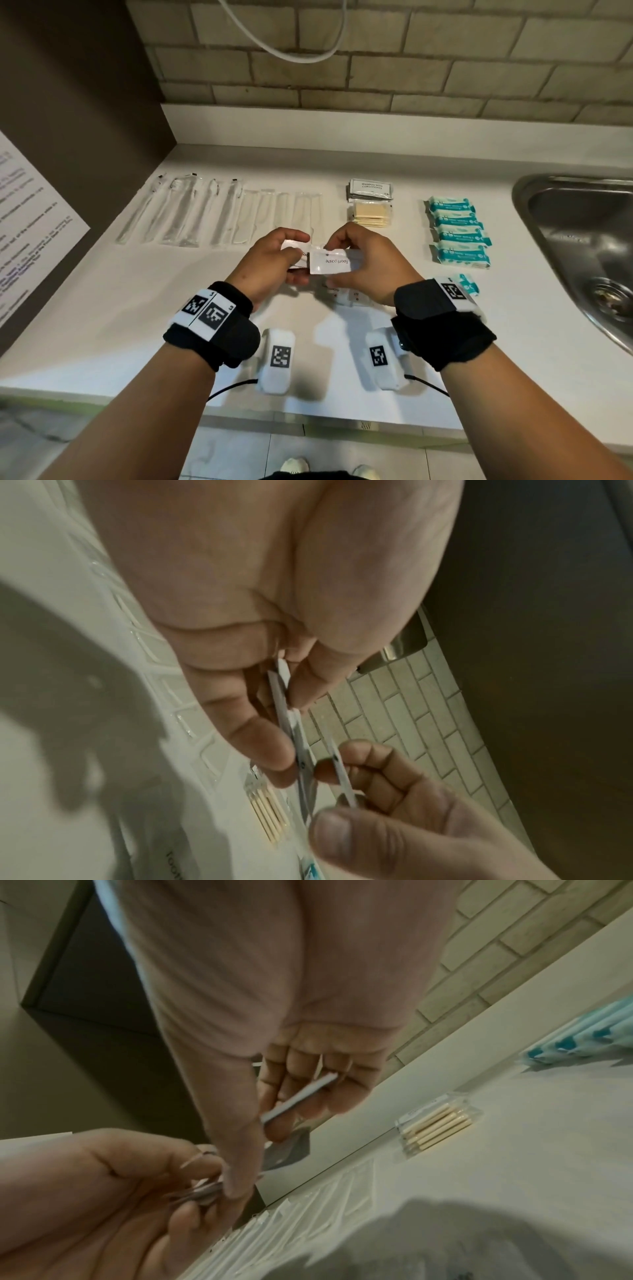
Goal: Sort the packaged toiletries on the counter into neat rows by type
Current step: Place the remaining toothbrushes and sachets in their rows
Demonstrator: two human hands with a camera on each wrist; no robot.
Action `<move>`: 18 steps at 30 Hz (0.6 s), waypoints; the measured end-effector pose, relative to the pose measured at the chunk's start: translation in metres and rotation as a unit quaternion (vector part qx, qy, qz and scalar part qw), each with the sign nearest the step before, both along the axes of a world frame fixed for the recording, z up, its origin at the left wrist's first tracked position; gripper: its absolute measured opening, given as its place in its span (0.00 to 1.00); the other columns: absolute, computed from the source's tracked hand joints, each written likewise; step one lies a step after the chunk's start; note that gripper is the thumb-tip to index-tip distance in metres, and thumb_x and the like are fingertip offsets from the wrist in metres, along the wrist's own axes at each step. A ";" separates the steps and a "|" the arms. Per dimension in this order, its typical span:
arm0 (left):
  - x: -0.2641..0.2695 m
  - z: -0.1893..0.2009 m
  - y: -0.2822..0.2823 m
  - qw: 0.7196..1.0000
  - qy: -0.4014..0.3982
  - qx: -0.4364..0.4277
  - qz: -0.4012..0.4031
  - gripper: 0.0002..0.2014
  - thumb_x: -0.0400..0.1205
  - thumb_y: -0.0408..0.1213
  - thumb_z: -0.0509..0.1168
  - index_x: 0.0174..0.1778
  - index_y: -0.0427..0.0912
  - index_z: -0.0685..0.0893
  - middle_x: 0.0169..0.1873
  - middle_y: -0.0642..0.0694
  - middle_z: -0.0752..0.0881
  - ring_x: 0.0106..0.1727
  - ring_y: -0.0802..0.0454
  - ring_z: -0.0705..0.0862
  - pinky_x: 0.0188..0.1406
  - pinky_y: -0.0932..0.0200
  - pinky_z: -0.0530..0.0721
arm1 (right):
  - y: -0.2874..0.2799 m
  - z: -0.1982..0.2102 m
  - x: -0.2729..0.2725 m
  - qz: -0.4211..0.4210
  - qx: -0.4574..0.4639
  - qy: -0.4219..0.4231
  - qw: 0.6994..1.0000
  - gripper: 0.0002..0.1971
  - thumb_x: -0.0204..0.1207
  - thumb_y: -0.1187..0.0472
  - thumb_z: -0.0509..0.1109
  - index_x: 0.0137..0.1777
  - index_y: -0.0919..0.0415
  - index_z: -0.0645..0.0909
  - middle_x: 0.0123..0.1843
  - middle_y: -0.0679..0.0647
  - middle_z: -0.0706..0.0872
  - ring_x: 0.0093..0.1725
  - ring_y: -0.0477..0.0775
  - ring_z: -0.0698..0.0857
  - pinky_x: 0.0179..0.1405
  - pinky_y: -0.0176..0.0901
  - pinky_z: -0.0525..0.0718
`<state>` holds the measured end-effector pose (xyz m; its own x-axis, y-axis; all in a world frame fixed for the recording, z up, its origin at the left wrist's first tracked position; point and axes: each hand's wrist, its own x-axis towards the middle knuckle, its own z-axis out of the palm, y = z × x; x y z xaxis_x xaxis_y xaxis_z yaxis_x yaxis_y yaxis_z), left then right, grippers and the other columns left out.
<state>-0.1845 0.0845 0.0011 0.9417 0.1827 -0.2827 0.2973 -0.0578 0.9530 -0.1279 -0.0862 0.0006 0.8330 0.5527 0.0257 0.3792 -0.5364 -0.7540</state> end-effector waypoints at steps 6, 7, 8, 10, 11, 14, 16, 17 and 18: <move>0.002 -0.001 0.004 1.000 0.027 0.007 -0.010 0.15 0.84 0.25 0.53 0.58 0.43 0.79 0.47 0.36 0.91 0.43 0.35 0.88 0.48 0.39 0.81 | 0.010 0.007 0.006 -0.015 -0.092 -0.092 0.991 0.25 0.68 0.53 0.79 0.65 0.40 0.81 0.61 0.41 0.85 0.65 0.52 0.70 0.65 0.46 0.67; 0.002 -0.002 0.005 0.999 0.030 0.009 -0.013 0.14 0.84 0.25 0.53 0.59 0.43 0.79 0.46 0.37 0.91 0.43 0.35 0.88 0.48 0.39 0.81 | 0.011 0.009 0.007 -0.018 -0.096 -0.093 0.991 0.26 0.68 0.53 0.79 0.67 0.40 0.80 0.62 0.43 0.84 0.65 0.53 0.70 0.64 0.46 0.67; 0.002 -0.002 0.005 0.999 0.032 0.012 -0.018 0.14 0.84 0.26 0.54 0.59 0.44 0.79 0.45 0.38 0.91 0.42 0.35 0.88 0.48 0.39 0.82 | 0.012 0.012 0.007 -0.018 -0.078 -0.081 0.993 0.28 0.68 0.54 0.79 0.68 0.41 0.78 0.62 0.46 0.84 0.65 0.53 0.71 0.65 0.47 0.70; 0.002 -0.002 0.005 0.999 0.034 0.021 -0.028 0.15 0.84 0.25 0.54 0.59 0.44 0.79 0.44 0.36 0.90 0.42 0.34 0.89 0.47 0.40 0.82 | 0.016 0.013 0.010 -0.001 -0.001 -0.024 1.000 0.33 0.67 0.59 0.79 0.73 0.42 0.74 0.64 0.53 0.81 0.68 0.54 0.75 0.70 0.50 0.75; 0.002 -0.002 0.005 0.999 0.033 0.026 -0.032 0.15 0.84 0.26 0.54 0.60 0.44 0.79 0.45 0.34 0.90 0.42 0.32 0.90 0.46 0.39 0.83 | 0.018 0.012 0.010 0.013 0.025 -0.001 1.000 0.35 0.68 0.60 0.79 0.74 0.41 0.72 0.65 0.55 0.79 0.69 0.54 0.76 0.71 0.50 0.75; 0.003 -0.003 0.003 0.999 0.024 0.030 -0.032 0.15 0.83 0.26 0.54 0.58 0.44 0.80 0.50 0.34 0.90 0.39 0.36 0.91 0.45 0.39 0.84 | 0.024 0.013 0.011 0.032 0.007 -0.002 0.999 0.29 0.75 0.56 0.74 0.74 0.42 0.69 0.65 0.55 0.76 0.65 0.55 0.78 0.65 0.45 0.76; 0.004 -0.003 0.002 0.999 0.018 0.024 -0.031 0.14 0.84 0.25 0.53 0.56 0.43 0.80 0.48 0.38 0.90 0.38 0.41 0.91 0.46 0.40 0.85 | 0.026 0.018 0.009 0.026 -0.014 -0.014 0.999 0.22 0.79 0.52 0.69 0.72 0.48 0.71 0.62 0.54 0.75 0.57 0.53 0.78 0.54 0.41 0.75; 0.005 -0.004 0.001 0.999 0.015 0.021 -0.030 0.13 0.84 0.25 0.54 0.57 0.42 0.80 0.47 0.38 0.90 0.39 0.42 0.90 0.47 0.39 0.85 | 0.028 0.020 0.008 0.022 -0.020 -0.013 0.999 0.20 0.81 0.50 0.65 0.71 0.50 0.71 0.59 0.54 0.75 0.53 0.52 0.78 0.50 0.41 0.74; 0.006 -0.004 0.000 0.999 0.012 0.016 -0.027 0.13 0.84 0.25 0.54 0.58 0.41 0.80 0.47 0.38 0.90 0.39 0.42 0.90 0.48 0.39 0.85 | 0.030 0.023 0.007 0.015 -0.021 -0.004 1.000 0.18 0.83 0.50 0.62 0.71 0.52 0.71 0.58 0.54 0.74 0.51 0.52 0.78 0.49 0.41 0.73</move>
